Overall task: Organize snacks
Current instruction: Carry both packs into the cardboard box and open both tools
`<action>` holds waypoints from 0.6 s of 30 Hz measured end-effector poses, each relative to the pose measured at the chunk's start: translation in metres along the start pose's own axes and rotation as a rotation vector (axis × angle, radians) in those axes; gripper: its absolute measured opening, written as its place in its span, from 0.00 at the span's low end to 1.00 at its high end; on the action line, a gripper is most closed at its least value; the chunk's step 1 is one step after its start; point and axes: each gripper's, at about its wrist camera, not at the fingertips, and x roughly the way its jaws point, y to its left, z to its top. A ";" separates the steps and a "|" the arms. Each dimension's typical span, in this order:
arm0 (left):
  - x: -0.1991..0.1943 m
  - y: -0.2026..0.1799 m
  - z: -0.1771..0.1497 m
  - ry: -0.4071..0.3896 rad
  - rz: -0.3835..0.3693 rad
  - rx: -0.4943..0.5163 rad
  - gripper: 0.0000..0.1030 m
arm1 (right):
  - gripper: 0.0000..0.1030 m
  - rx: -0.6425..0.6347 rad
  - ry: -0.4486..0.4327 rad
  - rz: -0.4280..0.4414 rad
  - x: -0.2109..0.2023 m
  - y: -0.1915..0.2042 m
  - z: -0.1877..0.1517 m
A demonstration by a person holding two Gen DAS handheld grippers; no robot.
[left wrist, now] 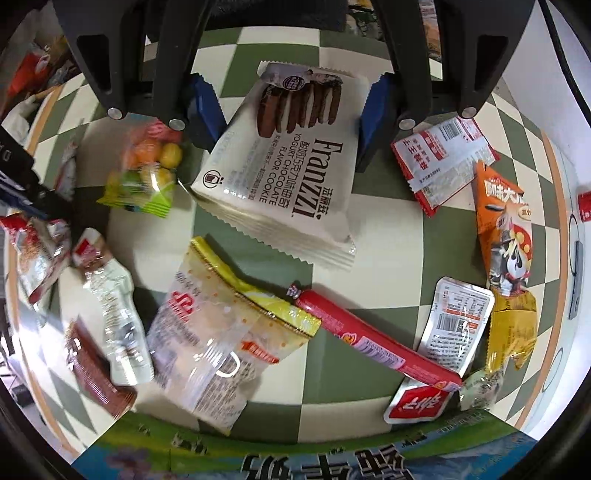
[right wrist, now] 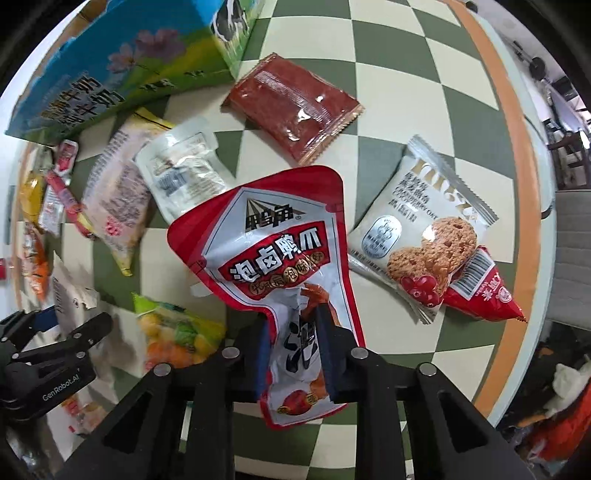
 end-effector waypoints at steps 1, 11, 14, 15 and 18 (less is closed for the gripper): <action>-0.002 -0.002 -0.004 -0.003 -0.005 -0.004 0.60 | 0.26 0.007 0.025 0.030 -0.001 -0.003 0.002; -0.007 -0.010 -0.004 0.006 -0.074 -0.032 0.60 | 0.89 -0.043 0.060 0.108 -0.011 -0.042 0.022; 0.002 -0.023 0.009 0.022 -0.088 -0.027 0.60 | 0.89 -0.122 0.085 0.066 0.006 -0.038 0.031; 0.006 -0.027 0.012 0.029 -0.091 -0.024 0.60 | 0.90 -0.145 0.091 0.039 0.011 -0.037 0.033; 0.017 -0.020 0.029 0.044 -0.093 -0.019 0.60 | 0.95 -0.173 0.092 0.021 0.017 -0.035 0.040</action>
